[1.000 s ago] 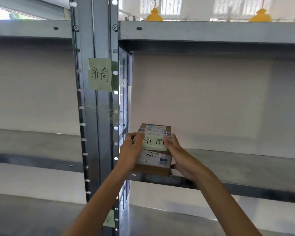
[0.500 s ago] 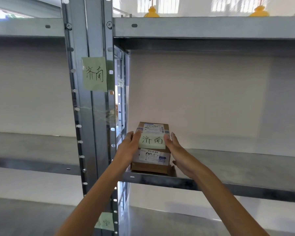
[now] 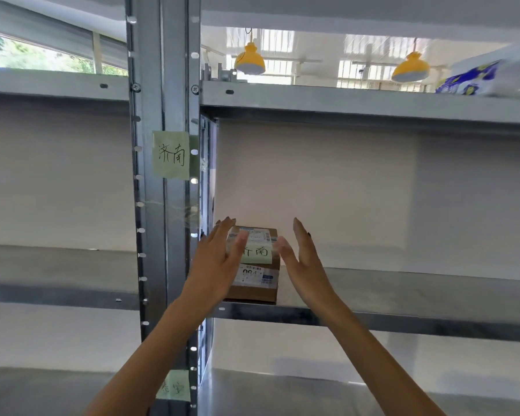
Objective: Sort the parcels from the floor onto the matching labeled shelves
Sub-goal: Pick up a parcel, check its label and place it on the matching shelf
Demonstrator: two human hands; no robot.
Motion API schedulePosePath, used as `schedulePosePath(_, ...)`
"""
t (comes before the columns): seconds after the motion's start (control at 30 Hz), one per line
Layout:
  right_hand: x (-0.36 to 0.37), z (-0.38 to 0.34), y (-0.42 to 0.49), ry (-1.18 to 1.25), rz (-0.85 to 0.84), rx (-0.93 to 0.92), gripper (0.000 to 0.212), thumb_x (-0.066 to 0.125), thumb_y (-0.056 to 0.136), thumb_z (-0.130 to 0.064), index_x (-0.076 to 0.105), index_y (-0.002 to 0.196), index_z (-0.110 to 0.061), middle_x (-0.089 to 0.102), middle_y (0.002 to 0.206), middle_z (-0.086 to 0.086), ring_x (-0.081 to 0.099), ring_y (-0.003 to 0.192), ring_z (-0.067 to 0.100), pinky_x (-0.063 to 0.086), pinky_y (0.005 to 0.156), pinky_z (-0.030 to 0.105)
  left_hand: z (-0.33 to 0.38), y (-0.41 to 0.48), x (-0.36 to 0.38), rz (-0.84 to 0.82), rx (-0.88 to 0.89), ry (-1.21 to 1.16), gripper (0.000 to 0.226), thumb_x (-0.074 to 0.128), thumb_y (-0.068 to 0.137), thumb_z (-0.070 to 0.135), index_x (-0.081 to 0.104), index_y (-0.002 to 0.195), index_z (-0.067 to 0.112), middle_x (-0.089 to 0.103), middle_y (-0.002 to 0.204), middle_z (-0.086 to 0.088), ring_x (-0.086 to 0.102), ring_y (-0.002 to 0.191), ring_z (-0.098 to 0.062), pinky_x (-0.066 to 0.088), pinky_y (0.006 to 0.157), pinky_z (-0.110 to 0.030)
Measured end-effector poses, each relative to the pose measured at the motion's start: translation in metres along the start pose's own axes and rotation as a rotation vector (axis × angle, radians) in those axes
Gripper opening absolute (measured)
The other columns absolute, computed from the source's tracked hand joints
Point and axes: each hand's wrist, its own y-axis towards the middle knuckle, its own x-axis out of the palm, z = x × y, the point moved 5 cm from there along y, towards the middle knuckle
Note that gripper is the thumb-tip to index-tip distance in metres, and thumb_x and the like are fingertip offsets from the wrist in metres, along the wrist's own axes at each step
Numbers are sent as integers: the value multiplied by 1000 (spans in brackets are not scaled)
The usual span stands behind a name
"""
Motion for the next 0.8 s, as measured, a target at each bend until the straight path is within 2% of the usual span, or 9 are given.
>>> schedulePosePath(0.13, -4, -20, -25, -21, 7, 16, 63, 31, 95, -51, 5, 150, -36, -1, 161, -7, -4, 148, 14, 4, 120, 45, 10, -17, -11, 35, 40, 83, 66, 22, 87, 65, 30, 143, 30, 34, 152, 1, 27, 141, -22, 22, 114, -46)
schedulePosePath(0.3, -7, -33, -59, 7, 25, -12, 57, 34, 97, -44, 11, 149, -33, 6, 160, -9, -2, 147, 9, 6, 118, 36, 19, -43, -20, 53, 113, 172, 68, 19, 88, 62, 30, 144, 25, 32, 153, 0, 22, 144, -18, 4, 114, -33)
schedulePosePath(0.47, -8, -29, -81, 3, 49, 15, 57, 35, 97, -43, 11, 148, -35, 4, 160, -9, 0, 148, 11, 9, 119, 39, 18, -64, -24, 43, 133, 176, 65, 18, 90, 60, 24, 146, 29, 26, 156, 4, 13, 146, -11, -4, 115, -28)
schedulePosePath(0.57, -7, -28, -87, -5, 59, 9, 59, 34, 95, -47, 11, 148, -36, 5, 160, -9, 1, 148, 12, 10, 118, 40, 19, -76, -26, 65, 146, 185, 61, 22, 92, 57, 21, 146, 30, 20, 157, 5, 9, 146, -10, -5, 116, -29)
schedulePosePath(0.67, -7, -30, -93, 12, 72, -38, 63, 32, 90, -52, 14, 148, -37, 10, 160, -11, 3, 147, 10, 10, 117, 37, 15, -83, -36, 99, 146, 218, 64, 17, 91, 61, 18, 147, 31, 15, 159, 6, 5, 146, -8, -2, 120, -37)
schedulePosePath(0.73, -8, -32, -99, 14, 102, -86, 62, 32, 90, -51, 17, 148, -35, 14, 159, -11, 6, 147, 9, 11, 116, 32, 12, -86, -43, 115, 130, 250, 67, 14, 91, 61, 16, 148, 27, 13, 159, 5, 1, 145, -5, 0, 121, -41)
schedulePosePath(0.8, -12, -30, -106, -4, 137, -116, 60, 33, 92, -48, 19, 148, -34, 16, 158, -10, 10, 146, 10, 11, 114, 32, 12, -92, -49, 119, 107, 250, 68, 14, 91, 60, 14, 150, 25, 12, 159, 5, -1, 145, -5, -3, 120, -39)
